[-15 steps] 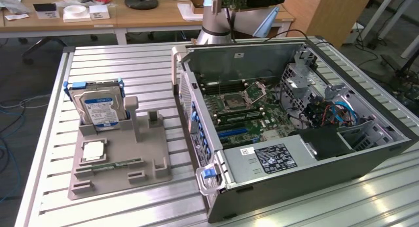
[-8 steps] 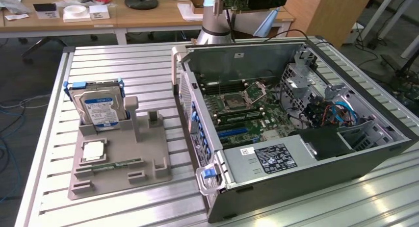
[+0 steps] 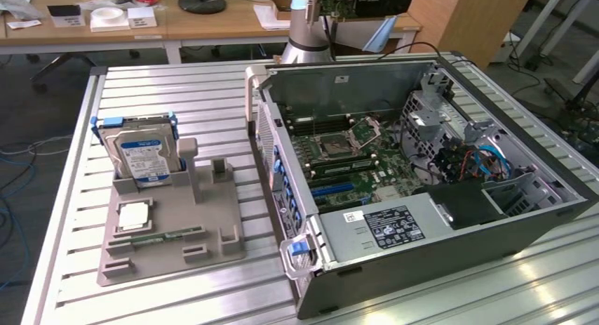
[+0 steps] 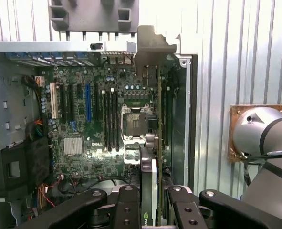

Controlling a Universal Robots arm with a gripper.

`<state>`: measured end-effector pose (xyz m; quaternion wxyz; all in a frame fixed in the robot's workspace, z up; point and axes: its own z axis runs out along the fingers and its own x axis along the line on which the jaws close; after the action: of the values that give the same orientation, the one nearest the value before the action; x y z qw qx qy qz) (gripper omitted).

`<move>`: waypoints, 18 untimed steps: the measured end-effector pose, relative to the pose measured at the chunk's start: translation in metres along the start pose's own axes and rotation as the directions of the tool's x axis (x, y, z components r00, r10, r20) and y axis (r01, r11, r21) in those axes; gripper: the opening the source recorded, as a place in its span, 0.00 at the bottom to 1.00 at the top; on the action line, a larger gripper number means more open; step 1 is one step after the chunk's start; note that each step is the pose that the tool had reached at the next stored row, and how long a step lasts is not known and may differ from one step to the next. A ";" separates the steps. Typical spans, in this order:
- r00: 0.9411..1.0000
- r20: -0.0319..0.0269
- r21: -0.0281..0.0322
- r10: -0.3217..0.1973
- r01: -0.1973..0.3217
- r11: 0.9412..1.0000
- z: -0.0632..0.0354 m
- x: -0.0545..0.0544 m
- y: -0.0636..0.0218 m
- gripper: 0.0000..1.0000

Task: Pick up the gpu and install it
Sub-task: 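Insert the gpu into the slot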

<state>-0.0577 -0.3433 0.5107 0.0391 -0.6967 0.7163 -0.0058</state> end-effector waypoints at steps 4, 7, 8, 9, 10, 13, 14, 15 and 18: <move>1.000 0.000 0.000 0.000 0.000 1.000 0.0000 0.000 0.0000 0.27; 1.000 0.000 0.000 0.000 0.000 1.000 0.0012 0.001 -0.0001 0.27; 1.000 0.000 0.000 0.000 0.000 1.000 0.0019 0.003 0.0000 0.27; 1.000 0.000 0.000 0.000 0.000 1.000 0.0026 0.005 0.0000 0.27; 1.000 0.000 0.000 0.000 0.000 1.000 0.0030 0.006 -0.0001 0.27; 1.000 0.000 0.000 0.000 0.000 1.000 0.0065 0.010 0.0001 0.27; 1.000 0.000 0.000 0.000 0.000 1.000 0.0082 0.011 0.0002 0.27; 1.000 0.000 0.000 0.000 0.000 1.000 0.0100 0.011 0.0003 0.27; 1.000 0.000 0.000 0.000 0.000 1.000 0.0155 0.011 0.0007 0.27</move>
<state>-0.0577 -0.3539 0.4946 0.0391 -0.6967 0.7163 -0.0058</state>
